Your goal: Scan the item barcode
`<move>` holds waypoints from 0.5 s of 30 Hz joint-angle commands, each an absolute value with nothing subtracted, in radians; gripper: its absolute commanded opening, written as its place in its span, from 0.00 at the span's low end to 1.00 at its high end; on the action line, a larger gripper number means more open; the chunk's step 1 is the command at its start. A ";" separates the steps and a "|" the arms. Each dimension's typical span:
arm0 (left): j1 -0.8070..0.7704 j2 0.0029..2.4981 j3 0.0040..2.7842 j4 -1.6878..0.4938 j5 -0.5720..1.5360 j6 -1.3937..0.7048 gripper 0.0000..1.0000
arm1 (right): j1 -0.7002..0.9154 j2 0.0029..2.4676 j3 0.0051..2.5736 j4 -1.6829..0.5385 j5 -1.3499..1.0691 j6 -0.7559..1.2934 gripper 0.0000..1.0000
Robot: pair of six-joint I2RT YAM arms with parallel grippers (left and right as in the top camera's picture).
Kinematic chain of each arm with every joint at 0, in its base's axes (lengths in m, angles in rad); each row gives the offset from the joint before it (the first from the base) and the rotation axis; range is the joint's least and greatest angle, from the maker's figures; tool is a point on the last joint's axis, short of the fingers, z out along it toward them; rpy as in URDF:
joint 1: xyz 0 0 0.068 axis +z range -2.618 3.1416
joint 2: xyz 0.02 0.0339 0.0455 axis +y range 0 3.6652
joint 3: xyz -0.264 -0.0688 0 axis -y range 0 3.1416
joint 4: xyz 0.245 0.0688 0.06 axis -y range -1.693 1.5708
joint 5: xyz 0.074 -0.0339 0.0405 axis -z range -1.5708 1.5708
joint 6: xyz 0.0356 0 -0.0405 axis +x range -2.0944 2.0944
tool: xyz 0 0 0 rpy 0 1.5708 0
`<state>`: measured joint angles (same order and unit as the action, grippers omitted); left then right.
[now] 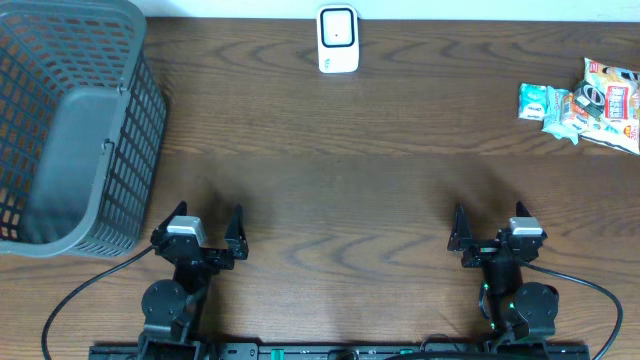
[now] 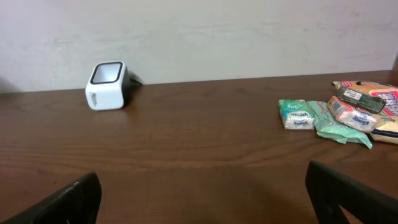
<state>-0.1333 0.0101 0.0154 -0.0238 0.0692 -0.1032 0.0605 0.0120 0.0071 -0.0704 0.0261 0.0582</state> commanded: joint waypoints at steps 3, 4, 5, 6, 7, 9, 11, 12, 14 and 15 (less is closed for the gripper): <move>-0.129 0.002 0.004 -0.068 0.059 -0.070 0.98 | 0.057 0.006 0.006 -0.074 0.024 0.043 0.99; -0.129 0.002 0.004 -0.068 0.059 -0.071 0.98 | 0.057 0.006 0.006 -0.074 0.024 0.044 0.99; -0.129 0.002 0.004 -0.067 0.059 -0.071 0.97 | 0.057 0.006 0.005 -0.074 0.024 0.043 0.99; -0.129 0.002 0.004 -0.067 0.059 -0.071 0.98 | 0.057 0.006 0.006 -0.074 0.024 0.043 0.99; -0.129 0.002 0.004 -0.067 0.060 -0.071 0.98 | 0.057 0.006 0.006 -0.074 0.024 0.044 0.99; -0.129 0.002 0.004 -0.067 0.060 -0.072 0.98 | 0.057 0.006 0.006 -0.074 0.024 0.043 0.99; -0.129 0.002 0.004 -0.067 0.059 -0.071 0.97 | 0.057 0.006 0.006 -0.074 0.024 0.043 0.99; -0.129 0.003 0.004 -0.067 0.060 -0.071 0.98 | 0.057 0.006 0.005 -0.074 0.024 0.043 0.99; -0.129 0.004 0.004 -0.067 0.059 -0.071 0.98 | 0.057 0.006 0.006 -0.074 0.024 0.043 0.99; -0.129 0.004 0.004 -0.067 0.059 -0.071 0.98 | 0.057 0.006 0.006 -0.074 0.024 0.044 0.99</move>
<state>-0.1333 0.0101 0.0158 -0.0250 0.0643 -0.0837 0.0605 0.0120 0.0071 -0.0700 0.0261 0.0578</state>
